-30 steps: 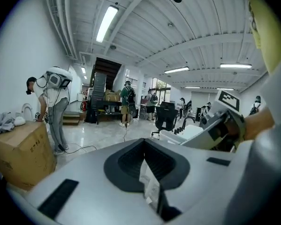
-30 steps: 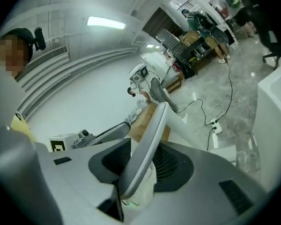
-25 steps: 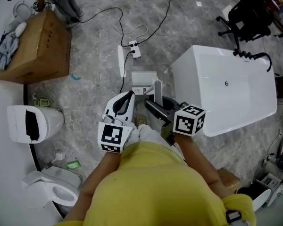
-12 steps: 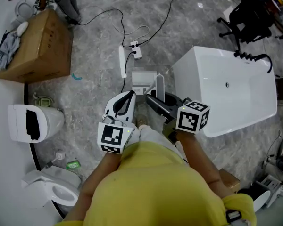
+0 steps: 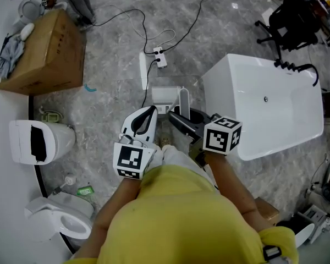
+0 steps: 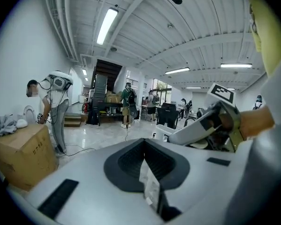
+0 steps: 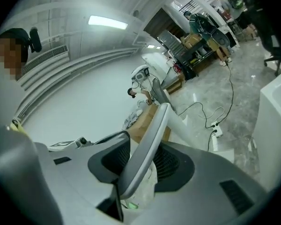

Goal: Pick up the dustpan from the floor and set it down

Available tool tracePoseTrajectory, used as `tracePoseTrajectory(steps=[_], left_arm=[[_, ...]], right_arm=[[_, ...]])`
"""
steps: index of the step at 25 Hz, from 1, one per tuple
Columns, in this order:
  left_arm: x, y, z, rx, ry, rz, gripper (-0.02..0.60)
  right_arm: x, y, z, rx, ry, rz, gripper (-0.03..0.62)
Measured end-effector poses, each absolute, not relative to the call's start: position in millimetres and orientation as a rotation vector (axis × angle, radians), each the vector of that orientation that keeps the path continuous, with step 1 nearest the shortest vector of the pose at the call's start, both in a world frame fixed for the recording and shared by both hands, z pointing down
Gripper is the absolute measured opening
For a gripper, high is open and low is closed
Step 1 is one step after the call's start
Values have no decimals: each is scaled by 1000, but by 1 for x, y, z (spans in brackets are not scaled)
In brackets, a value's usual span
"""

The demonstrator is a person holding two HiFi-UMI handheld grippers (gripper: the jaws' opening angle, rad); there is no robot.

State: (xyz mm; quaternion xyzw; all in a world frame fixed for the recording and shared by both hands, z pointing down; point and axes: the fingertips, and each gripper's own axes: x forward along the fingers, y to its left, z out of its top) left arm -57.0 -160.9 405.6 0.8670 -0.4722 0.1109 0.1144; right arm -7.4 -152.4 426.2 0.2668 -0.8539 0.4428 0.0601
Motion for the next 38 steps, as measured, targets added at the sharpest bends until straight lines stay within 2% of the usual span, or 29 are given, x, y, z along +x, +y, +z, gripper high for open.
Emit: tracePoseTrajectory(steps=[9,29,38], left_arm=[[-58,-161,417,2525,-1372,347,3],[-56,-164,438,2482,-1361,413,3],[-59,-165,439,2470,-1371,422,3]], right_arm=[[-19,-157,461,774,-2549,1321,156],[-10,-197,580,819,-2358,1322,146],[2,-208,604,880,-2292,1328,141]])
